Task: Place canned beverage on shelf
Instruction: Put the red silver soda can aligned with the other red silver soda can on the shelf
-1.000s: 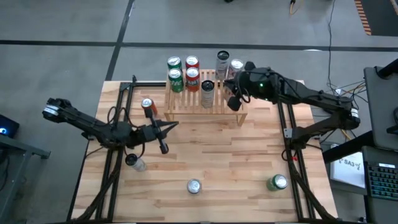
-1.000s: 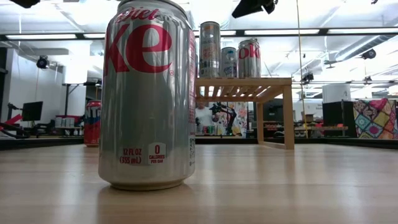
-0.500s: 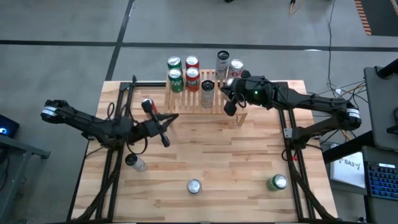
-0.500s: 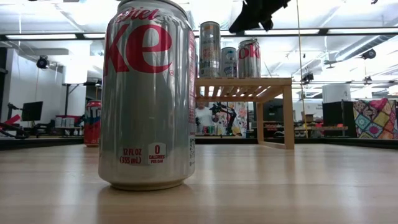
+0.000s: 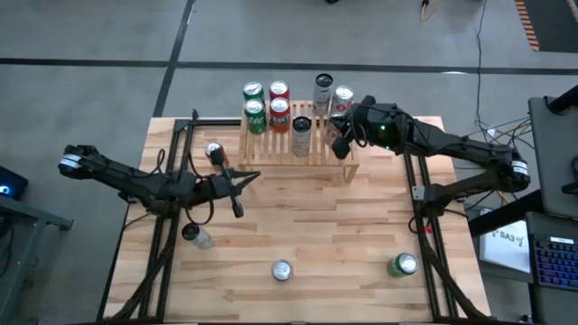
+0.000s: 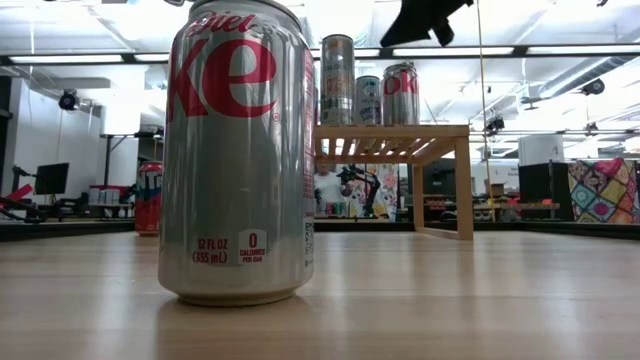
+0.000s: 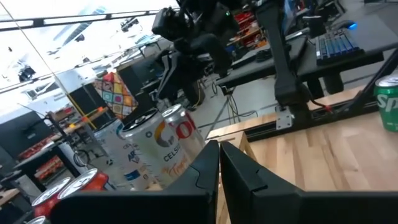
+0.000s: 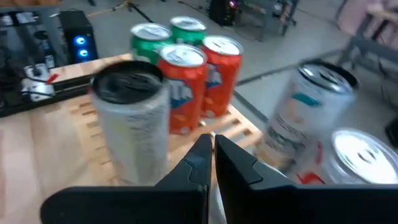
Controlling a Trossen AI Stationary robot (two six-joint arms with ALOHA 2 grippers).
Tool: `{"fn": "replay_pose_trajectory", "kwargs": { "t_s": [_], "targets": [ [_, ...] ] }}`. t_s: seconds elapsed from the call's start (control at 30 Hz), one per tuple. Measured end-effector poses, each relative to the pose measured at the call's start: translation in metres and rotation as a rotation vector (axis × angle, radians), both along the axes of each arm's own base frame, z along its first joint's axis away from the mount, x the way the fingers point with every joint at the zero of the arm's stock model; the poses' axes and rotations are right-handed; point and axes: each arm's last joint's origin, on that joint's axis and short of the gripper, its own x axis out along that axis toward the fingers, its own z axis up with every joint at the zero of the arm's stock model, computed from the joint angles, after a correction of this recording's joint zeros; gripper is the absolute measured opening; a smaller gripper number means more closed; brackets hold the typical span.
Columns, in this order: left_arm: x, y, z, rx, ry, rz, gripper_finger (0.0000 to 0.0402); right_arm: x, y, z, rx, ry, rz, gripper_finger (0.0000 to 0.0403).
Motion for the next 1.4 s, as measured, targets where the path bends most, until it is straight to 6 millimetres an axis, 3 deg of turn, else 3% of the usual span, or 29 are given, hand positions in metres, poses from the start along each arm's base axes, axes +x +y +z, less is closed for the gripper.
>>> {"fn": "replay_pose_trajectory", "kwargs": {
  "t_s": [0.27,0.57,1.4],
  "targets": [
    [0.000,0.000,0.001,-0.002,-0.007,0.000,0.0000,-0.021,-0.020,-0.003,0.082,0.026,-0.127,0.0011],
    [0.001,0.000,0.001,-0.001,-0.007,0.000,0.0000,-0.024,-0.027,-0.011,0.108,0.039,-0.158,0.0011],
    [0.001,0.000,0.001,0.002,-0.004,0.000,0.0000,-0.027,-0.025,-0.013,0.181,0.056,-0.186,0.0011]
  ]
}}
